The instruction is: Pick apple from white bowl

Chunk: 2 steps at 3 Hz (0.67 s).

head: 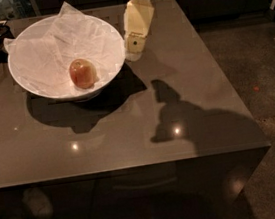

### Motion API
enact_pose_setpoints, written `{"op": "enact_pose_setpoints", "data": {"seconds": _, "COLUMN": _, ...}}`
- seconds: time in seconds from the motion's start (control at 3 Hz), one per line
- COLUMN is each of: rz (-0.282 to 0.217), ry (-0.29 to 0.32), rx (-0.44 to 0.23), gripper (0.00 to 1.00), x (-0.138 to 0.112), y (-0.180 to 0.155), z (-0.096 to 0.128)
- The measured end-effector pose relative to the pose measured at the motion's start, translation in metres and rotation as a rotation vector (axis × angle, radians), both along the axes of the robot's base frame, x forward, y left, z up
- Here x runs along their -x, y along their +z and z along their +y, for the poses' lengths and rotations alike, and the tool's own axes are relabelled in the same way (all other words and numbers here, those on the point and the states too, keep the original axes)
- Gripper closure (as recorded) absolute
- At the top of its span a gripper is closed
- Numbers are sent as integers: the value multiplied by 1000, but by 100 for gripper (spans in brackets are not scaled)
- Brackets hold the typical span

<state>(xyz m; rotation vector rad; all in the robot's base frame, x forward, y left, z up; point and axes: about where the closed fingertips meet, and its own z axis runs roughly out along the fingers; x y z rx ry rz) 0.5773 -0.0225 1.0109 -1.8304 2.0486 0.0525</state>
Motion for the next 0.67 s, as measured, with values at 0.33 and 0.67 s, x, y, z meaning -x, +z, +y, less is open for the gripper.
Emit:
{"op": "enact_pose_setpoints", "data": {"seconds": 0.33, "rz": -15, "ry": -3, "rx": -13, "gripper": 0, "x": -4, "y": 2, "z": 3}}
{"op": "enact_pose_setpoints", "data": {"seconds": 0.67, "rz": 6, "ry": 15, "rx": -86, "gripper": 0, "x": -16, "y": 0, "z": 21}}
